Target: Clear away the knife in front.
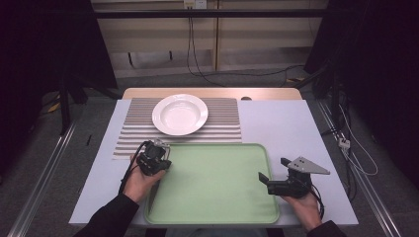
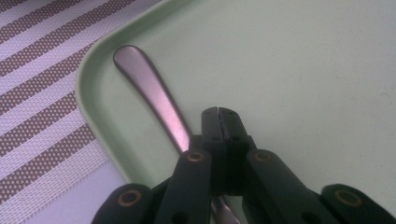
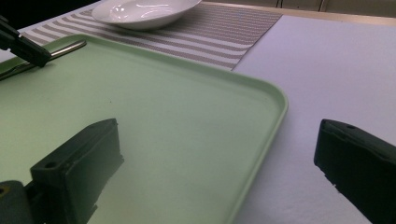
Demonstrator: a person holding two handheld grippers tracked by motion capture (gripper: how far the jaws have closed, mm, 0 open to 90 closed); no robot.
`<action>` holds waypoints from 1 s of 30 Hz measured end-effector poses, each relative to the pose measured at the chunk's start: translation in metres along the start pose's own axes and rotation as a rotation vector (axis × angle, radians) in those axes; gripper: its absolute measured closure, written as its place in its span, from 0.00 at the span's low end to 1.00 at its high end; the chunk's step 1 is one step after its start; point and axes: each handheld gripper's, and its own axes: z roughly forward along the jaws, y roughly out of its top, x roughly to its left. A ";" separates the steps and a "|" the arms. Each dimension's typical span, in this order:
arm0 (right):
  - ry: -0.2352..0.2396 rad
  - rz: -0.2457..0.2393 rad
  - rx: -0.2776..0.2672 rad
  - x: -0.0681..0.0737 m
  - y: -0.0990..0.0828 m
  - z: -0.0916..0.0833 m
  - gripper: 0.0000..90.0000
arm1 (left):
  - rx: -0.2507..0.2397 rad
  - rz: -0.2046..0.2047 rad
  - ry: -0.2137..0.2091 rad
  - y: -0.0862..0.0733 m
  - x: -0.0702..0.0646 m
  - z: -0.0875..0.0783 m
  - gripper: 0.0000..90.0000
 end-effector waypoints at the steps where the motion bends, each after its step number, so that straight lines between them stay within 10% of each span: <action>1: 0.000 0.001 0.000 0.000 0.000 0.000 0.01 | 0.002 -0.001 0.007 0.000 0.000 0.000 1.00; 22: -0.001 0.000 0.000 0.000 0.000 0.000 0.01 | -0.009 -0.024 -0.015 -0.009 0.005 -0.006 1.00; 30: 0.000 0.000 0.003 0.000 0.000 0.001 0.01 | -0.092 -0.026 -0.035 -0.009 0.004 -0.010 0.89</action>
